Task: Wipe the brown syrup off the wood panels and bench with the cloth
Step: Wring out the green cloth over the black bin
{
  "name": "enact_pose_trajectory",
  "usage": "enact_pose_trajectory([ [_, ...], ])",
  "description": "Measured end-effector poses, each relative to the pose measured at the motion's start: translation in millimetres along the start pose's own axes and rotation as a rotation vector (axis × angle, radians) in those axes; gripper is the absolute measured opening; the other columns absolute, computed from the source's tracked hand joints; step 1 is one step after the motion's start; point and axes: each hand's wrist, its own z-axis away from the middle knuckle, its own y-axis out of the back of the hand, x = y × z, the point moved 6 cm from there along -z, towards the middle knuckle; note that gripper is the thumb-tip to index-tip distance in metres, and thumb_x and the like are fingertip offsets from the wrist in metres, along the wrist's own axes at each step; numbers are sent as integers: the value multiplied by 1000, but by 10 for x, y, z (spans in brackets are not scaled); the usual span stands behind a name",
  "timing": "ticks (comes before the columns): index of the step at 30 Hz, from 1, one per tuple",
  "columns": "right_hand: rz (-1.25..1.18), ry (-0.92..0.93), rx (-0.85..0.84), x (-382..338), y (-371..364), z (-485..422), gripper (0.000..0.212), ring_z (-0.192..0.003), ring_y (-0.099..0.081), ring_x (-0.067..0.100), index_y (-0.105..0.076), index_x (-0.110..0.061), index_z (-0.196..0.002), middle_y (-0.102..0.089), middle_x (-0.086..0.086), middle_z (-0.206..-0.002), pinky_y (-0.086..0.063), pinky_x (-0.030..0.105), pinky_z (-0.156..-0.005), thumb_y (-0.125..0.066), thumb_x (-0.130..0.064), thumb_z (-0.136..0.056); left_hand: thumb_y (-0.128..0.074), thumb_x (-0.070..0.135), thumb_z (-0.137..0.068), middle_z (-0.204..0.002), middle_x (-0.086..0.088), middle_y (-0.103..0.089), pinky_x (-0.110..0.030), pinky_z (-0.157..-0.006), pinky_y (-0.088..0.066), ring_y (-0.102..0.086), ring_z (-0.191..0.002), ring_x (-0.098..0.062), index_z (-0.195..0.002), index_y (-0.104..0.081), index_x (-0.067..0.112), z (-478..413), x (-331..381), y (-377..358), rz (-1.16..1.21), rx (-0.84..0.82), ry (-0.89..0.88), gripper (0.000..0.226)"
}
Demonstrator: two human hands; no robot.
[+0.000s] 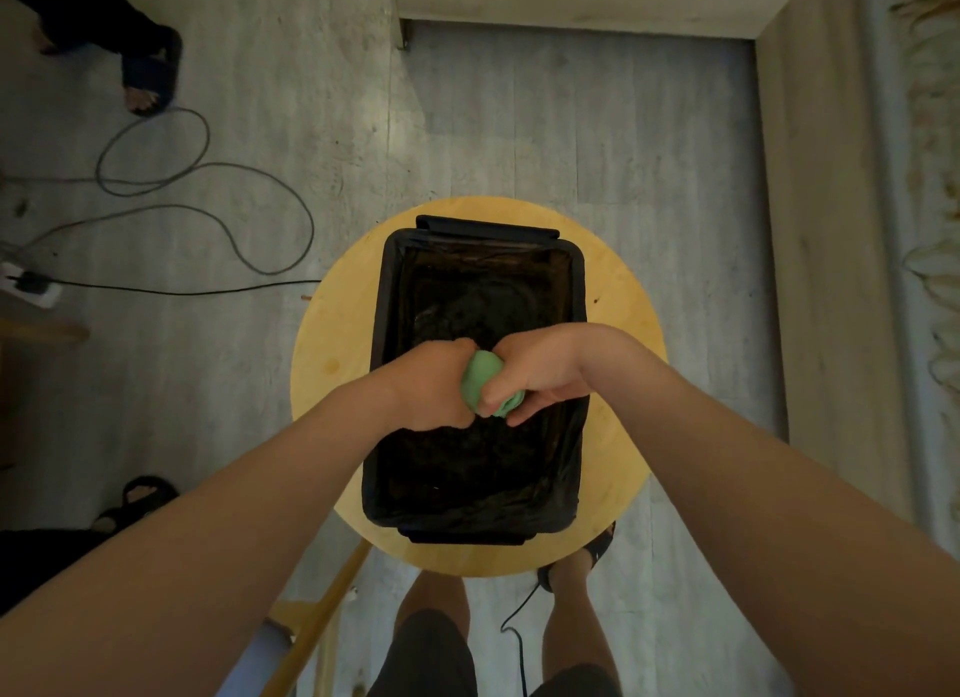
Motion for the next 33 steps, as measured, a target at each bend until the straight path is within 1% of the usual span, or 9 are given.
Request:
enact_pose_trajectory([
  [3,-51,-42,-48,28,-70,-26,43,-119,-63,23,-63,-5,-127,-61,12,-132,-61,30,-88,-79,-4,-87,-83,27,-81,-105,-1,-63,-27,-71,-49,-63,-98,-21,-113,-55,14,-26,40,-12,-45,76,-58,45],
  [7,-55,-45,-25,34,-63,-75,26,-87,-69,18,-67,-1,-113,-67,12,-105,-57,25,-73,-73,0,-88,-86,27,-77,-105,0,-53,-26,-71,-41,-57,-93,-18,-103,-46,19,-32,58,-17,-22,197,-95,49],
  [12,111,-60,70,-6,-9,-74,17,-68,-48,12,-63,-9,-96,-55,3,-81,-40,22,-57,-73,-3,-84,-85,14,-76,-110,-3,-51,-28,-70,-47,-57,-94,-18,-108,-44,19,5,-6,-36,112,176,-104,51],
  [15,117,-80,83,-16,9,-87,30,-69,-42,13,-60,-12,-100,-49,4,-84,-35,23,-56,-82,-11,-79,-83,17,-80,-108,-6,-64,-30,-66,-49,-66,-95,-24,-125,-45,16,2,-2,-36,99,211,-101,59],
  [19,314,-69,162,-48,37,-112,36,-68,-45,21,-60,-13,-95,-49,7,-80,-37,33,-59,-81,-28,-70,-82,24,-83,-123,-11,-61,-31,-85,-51,-62,-110,-26,-157,-27,13,-49,2,-42,-48,219,-60,92],
  [22,478,57,297,-88,24,-137,26,-74,-59,22,-61,-12,-79,-61,5,-81,-46,34,-65,-78,-30,-75,-69,22,-93,-104,-8,-65,-32,-75,-50,-66,-97,-27,-110,-56,12,-148,-64,-2,-199,215,-60,23],
  [23,534,102,347,-93,5,-140,24,-75,-60,19,-59,-15,-74,-62,2,-80,-47,31,-65,-78,-29,-78,-64,18,-96,-92,-3,-62,-31,-72,-46,-66,-93,-28,-86,-52,18,-169,-93,13,-220,208,-55,16],
  [25,662,187,479,-131,-40,-102,26,-76,-61,18,-54,-21,-70,-61,-3,-78,-46,29,-65,-76,-28,-82,-58,12,-98,-74,5,-48,-30,-71,-43,-65,-88,-28,-65,-38,25,-217,-102,6,-253,178,-72,40],
  [33,1112,362,857,-246,-104,-25,22,-85,-68,30,-61,-11,-108,-69,7,-99,-40,34,-61,-61,-30,-96,-53,24,-89,-63,0,-55,-33,-60,-47,-53,-58,-16,-65,-51,20,-310,-145,-53,-307,18,-21,25],
])
